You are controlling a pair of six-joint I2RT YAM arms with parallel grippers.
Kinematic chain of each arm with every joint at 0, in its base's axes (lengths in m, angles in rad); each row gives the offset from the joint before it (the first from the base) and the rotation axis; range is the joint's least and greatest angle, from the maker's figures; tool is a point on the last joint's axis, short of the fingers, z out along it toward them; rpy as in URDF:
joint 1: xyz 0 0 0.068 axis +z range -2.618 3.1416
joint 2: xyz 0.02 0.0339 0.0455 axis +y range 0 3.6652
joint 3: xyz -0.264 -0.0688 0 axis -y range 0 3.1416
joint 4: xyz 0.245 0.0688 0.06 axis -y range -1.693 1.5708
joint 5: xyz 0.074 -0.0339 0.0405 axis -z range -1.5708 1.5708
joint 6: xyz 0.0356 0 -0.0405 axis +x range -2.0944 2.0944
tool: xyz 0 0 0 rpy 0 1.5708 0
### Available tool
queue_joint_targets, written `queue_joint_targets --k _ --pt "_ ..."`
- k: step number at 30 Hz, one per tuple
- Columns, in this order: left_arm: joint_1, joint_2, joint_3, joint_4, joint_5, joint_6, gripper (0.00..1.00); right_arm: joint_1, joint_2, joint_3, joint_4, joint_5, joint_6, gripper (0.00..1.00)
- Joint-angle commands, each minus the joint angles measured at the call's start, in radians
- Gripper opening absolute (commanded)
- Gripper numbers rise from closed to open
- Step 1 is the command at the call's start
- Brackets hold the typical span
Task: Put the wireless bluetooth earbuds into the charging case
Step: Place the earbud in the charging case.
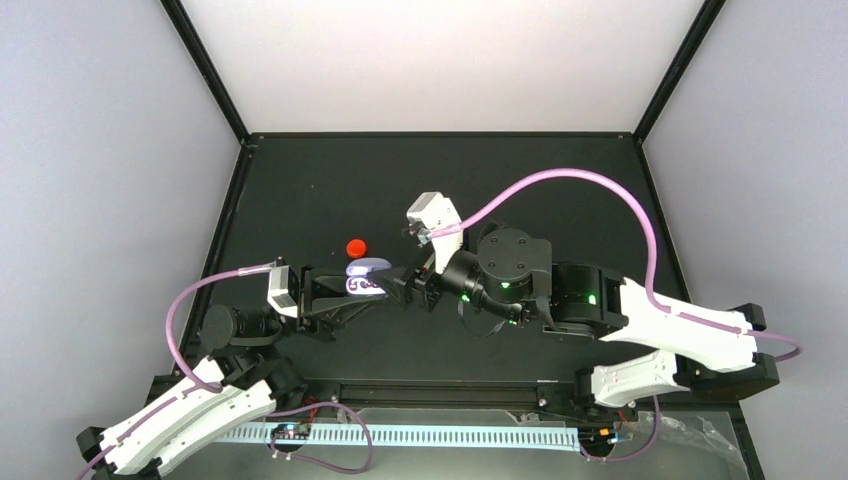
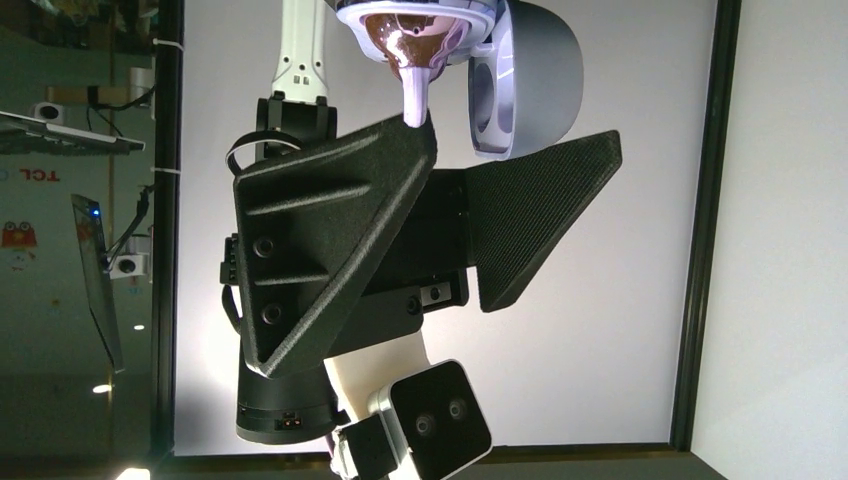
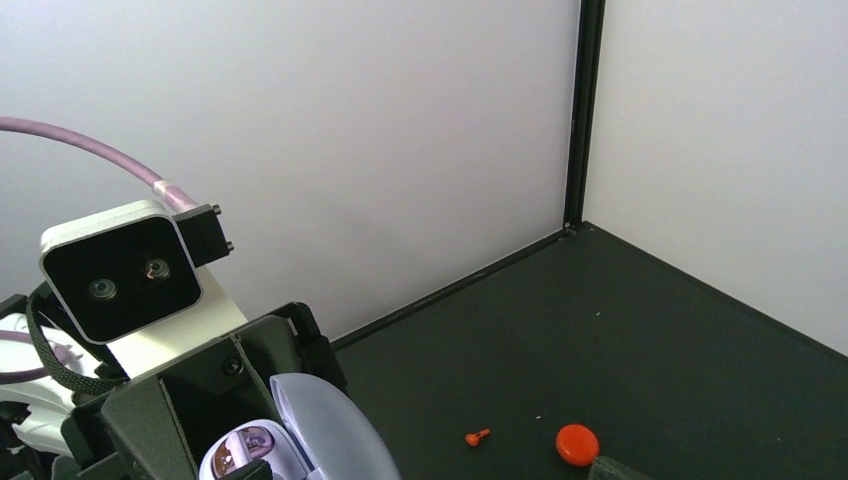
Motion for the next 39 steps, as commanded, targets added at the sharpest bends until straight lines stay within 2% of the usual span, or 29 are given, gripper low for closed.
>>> queue_joint_targets --k 1,39 --pt "-0.005 -0.004 0.036 0.043 0.02 -0.014 0.02 0.001 0.018 0.012 -0.014 -0.003 0.017 0.82" --pt "-0.004 0.012 0.063 0.08 -0.028 -0.015 0.02 0.005 0.075 0.015 -0.037 -0.102 0.07 0.82"
